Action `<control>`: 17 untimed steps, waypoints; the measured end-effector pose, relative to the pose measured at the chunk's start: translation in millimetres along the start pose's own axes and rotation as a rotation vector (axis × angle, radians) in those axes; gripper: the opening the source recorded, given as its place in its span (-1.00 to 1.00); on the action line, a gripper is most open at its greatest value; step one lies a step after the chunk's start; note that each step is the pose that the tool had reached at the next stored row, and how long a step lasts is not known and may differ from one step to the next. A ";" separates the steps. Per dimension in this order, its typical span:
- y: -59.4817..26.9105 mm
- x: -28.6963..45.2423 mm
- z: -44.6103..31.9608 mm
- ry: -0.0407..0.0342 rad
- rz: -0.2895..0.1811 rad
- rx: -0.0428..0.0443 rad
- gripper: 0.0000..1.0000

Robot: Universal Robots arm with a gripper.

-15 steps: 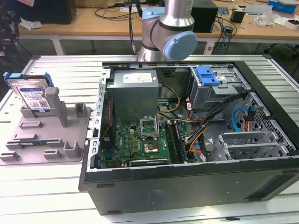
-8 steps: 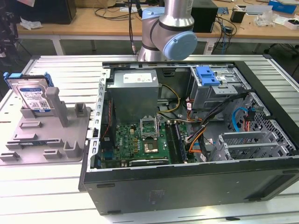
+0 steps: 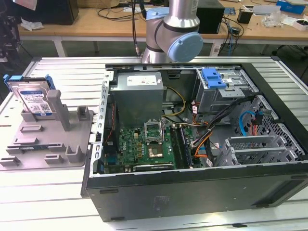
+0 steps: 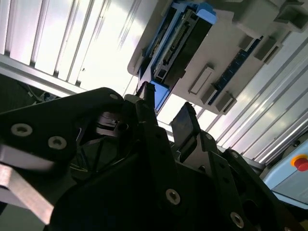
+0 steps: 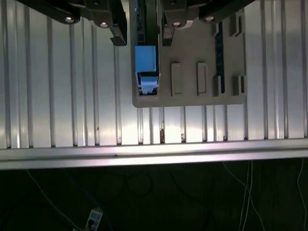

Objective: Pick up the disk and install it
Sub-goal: 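Pick up the disk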

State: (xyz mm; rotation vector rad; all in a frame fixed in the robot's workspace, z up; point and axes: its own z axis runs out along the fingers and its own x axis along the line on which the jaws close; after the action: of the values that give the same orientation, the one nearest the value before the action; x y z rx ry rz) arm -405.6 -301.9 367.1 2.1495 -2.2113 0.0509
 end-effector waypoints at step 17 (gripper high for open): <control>8.1 -0.4 9.7 0.0030 -0.001 0.0258 -0.15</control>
State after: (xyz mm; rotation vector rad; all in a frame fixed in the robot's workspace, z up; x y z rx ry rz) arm -413.8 -301.9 357.6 2.1618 -2.2204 0.0831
